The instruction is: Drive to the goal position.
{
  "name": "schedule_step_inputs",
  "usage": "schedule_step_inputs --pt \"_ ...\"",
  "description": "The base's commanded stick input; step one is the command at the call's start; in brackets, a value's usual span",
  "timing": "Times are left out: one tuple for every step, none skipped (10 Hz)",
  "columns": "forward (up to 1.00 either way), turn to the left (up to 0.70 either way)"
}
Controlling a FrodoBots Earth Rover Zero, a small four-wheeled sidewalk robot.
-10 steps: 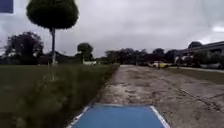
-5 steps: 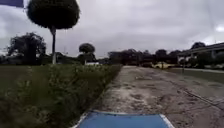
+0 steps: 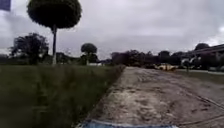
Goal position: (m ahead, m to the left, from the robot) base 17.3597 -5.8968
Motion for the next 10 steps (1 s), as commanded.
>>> schedule_step_inputs --pt "0.5 0.0" --pt "0.5 0.0" --pt "0.5 0.0" --pt "0.5 0.0" --pt "0.5 0.0" --pt "0.5 -0.11" --pt "0.5 -0.32" --pt "0.5 -0.5" --pt "0.5 -0.5" --pt "0.5 -0.5"
